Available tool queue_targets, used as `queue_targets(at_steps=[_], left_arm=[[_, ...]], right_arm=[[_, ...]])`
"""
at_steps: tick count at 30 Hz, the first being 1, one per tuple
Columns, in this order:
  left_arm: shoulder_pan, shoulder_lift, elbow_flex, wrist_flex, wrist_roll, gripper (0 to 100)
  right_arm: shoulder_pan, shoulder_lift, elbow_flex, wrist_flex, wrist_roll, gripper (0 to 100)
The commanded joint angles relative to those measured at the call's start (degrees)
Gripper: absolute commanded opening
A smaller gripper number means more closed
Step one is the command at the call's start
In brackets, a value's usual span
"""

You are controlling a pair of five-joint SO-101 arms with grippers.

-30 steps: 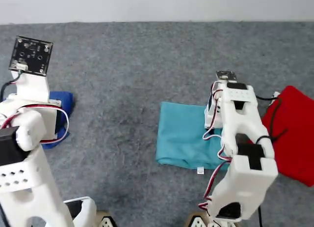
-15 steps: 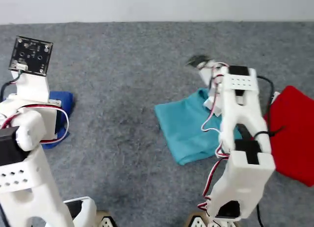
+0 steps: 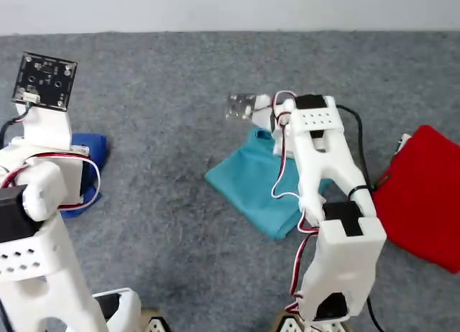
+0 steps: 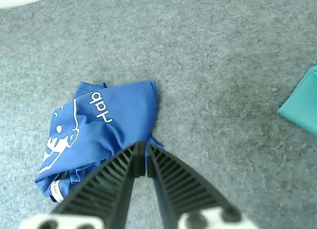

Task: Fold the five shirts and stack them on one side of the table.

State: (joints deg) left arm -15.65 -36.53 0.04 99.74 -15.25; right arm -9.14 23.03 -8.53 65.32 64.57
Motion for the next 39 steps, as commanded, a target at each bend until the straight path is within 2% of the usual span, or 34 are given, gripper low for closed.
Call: queue_targets(at_steps=[1,4,7,15,18,21,25,27,31,33,39], left_arm=[[-0.4,-1.0,-0.1,0.7,-0.3,1],[-0.4,-1.0,-0.1,0.7,-0.3,1],[-0.4,-1.0,-0.1,0.7,-0.3,1],[-0.4,-1.0,-0.1,0.7,-0.3,1],[-0.4,-1.0,-0.1,0.7,-0.3,1],[-0.4,-1.0,-0.1,0.7,-0.3,1],[-0.4,-1.0,-0.1,0.7,-0.3,1],[-0.4,-1.1,-0.1,0.7,-0.3,1],[-0.4,-2.1,-0.1,0.7,-0.3,1],[-0.4,-2.9,0.0,0.7,-0.3,1],[-0.4,-3.3,2.0,0.7,-0.3,1]], right_arm=[[-0.3,-2.7,-7.7,1.5,-19.1,26.2],[0.1,-3.0,-13.5,5.0,-35.0,26.5],[0.1,-3.1,-20.0,13.6,-47.7,26.7],[-3.6,-3.1,-29.4,32.5,-73.3,26.7],[-5.2,-3.1,-29.7,37.8,-78.4,26.7],[-5.3,-4.0,-29.4,37.8,-86.0,26.7],[-5.8,-8.7,-27.3,37.8,-89.8,27.1],[-6.5,-12.7,-24.0,37.8,-92.2,32.0],[-7.1,-21.2,-13.1,37.5,-97.8,50.9],[-7.6,-23.4,-8.7,37.2,-100.1,56.8],[-7.4,-21.7,-0.4,30.5,-104.1,53.3]])
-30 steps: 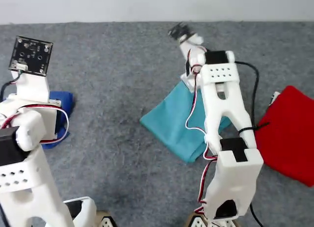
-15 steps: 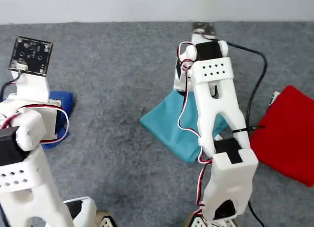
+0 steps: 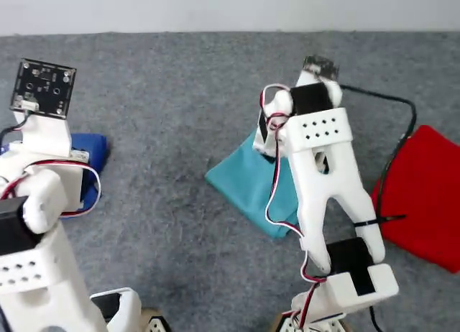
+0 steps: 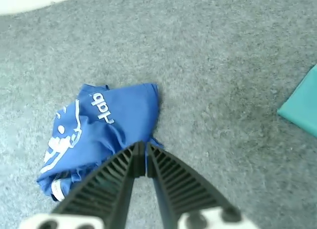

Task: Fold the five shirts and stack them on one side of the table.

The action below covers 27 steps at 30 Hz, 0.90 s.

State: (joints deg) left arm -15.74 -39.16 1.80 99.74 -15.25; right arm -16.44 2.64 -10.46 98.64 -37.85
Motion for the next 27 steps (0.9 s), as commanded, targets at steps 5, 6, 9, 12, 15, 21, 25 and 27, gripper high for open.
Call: queue_targets(at_steps=[5,6,9,12,15,21,25,27], left_arm=[[-0.4,-0.8,0.2,0.7,-0.3,1],[-0.4,-0.8,0.2,0.7,-0.3,1],[-0.4,-0.8,0.2,0.7,-0.3,1],[-0.4,-0.8,0.2,0.7,-0.3,1],[-0.4,-0.8,0.3,0.7,-0.3,1],[-0.4,-0.7,0.3,0.7,-0.3,1],[-0.4,-0.7,0.3,0.7,-0.3,1],[-0.4,-0.7,0.3,0.7,-0.3,1]], right_arm=[[-0.1,-2.9,2.3,-3.3,-1.4,51.5],[0.1,-3.8,2.4,-3.3,-1.4,51.5],[1.7,-6.7,2.4,-2.1,0.4,51.5],[2.4,-8.1,2.5,-0.5,2.3,51.5],[3.4,-7.9,4.4,-2.9,0.0,51.5],[3.8,-1.1,10.9,-18.2,-5.0,51.5],[3.8,6.9,12.0,-28.3,-6.3,51.5],[3.8,11.4,11.7,-32.2,-6.3,51.5]])
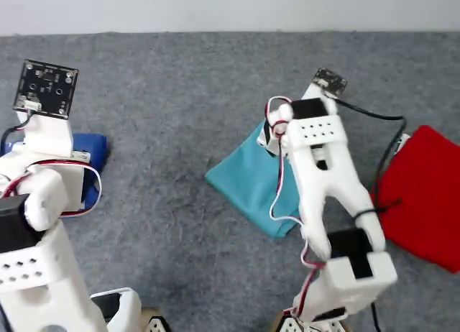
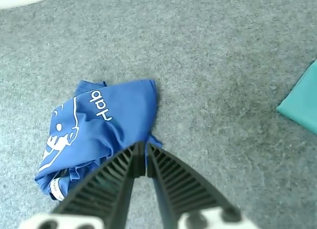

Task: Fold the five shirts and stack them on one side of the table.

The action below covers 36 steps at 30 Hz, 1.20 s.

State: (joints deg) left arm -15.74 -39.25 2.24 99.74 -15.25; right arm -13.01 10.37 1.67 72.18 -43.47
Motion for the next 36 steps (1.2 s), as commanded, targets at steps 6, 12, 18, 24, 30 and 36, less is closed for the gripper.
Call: queue_targets(at_steps=[6,12,18,24,30,36], left_arm=[[-0.4,-0.6,-0.1,0.7,-0.3,1],[-0.4,-0.6,-0.1,0.7,-0.3,1],[-0.4,-0.6,-0.1,0.7,-0.3,1],[-0.4,-0.6,-0.1,0.7,-0.3,1],[-0.4,-0.6,-0.1,0.7,-0.3,1],[-0.4,-0.6,-0.1,0.7,-0.3,1]], right_arm=[[0.5,14.2,-0.4,-10.3,-0.8,51.5],[1.4,17.2,-0.4,-9.0,-4.1,51.5],[2.8,20.4,-1.1,-8.9,-4.0,36.0],[6.3,21.5,-4.0,-8.1,-0.4,2.0],[10.8,19.0,-4.1,-6.7,10.1,1.0],[10.9,7.3,-4.1,0.1,21.2,0.9]])
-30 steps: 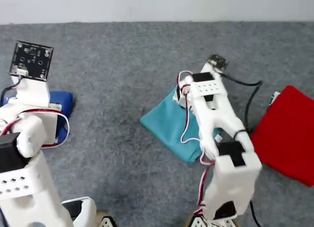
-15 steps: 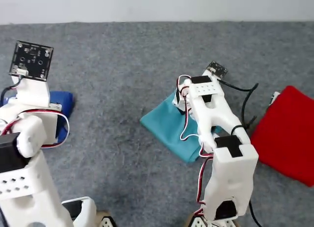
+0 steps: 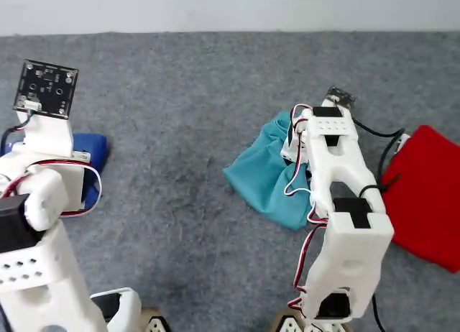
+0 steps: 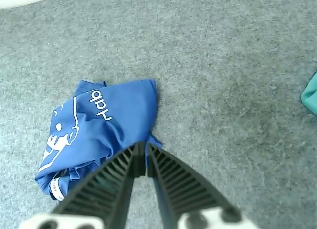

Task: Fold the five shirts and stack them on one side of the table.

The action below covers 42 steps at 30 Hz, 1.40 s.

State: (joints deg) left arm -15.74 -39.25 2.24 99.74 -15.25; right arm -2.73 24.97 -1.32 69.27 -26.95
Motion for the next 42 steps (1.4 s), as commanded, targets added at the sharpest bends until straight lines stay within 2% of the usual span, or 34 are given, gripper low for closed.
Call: queue_targets(at_steps=[1,15,18,21,25,29,36,42], left_arm=[[-0.4,-0.6,-0.1,0.7,-0.3,1],[-0.4,-0.6,-0.1,0.7,-0.3,1],[-0.4,-0.6,-0.1,0.7,-0.3,1],[-0.4,-0.6,-0.1,0.7,-0.3,1],[-0.4,-0.6,-0.1,0.7,-0.3,1],[-0.2,-0.6,-0.1,0.7,-0.3,1],[-0.3,-0.6,-0.1,0.7,-0.3,1],[-0.3,-0.6,-0.1,0.7,-0.3,1]], right_arm=[[0.7,-9.6,-1.1,4.0,5.8,0.9],[1.1,-41.0,-1.1,13.1,12.3,0.8],[4.6,-46.1,-1.1,14.5,14.9,0.8],[11.2,-49.4,-1.0,14.9,20.7,0.8],[20.6,-49.6,-0.7,14.6,29.8,0.8],[26.3,-46.0,4.0,10.6,36.9,0.8],[36.8,-38.4,8.2,-2.0,44.6,0.8],[42.8,-31.9,8.2,-8.2,51.5,1.5]])
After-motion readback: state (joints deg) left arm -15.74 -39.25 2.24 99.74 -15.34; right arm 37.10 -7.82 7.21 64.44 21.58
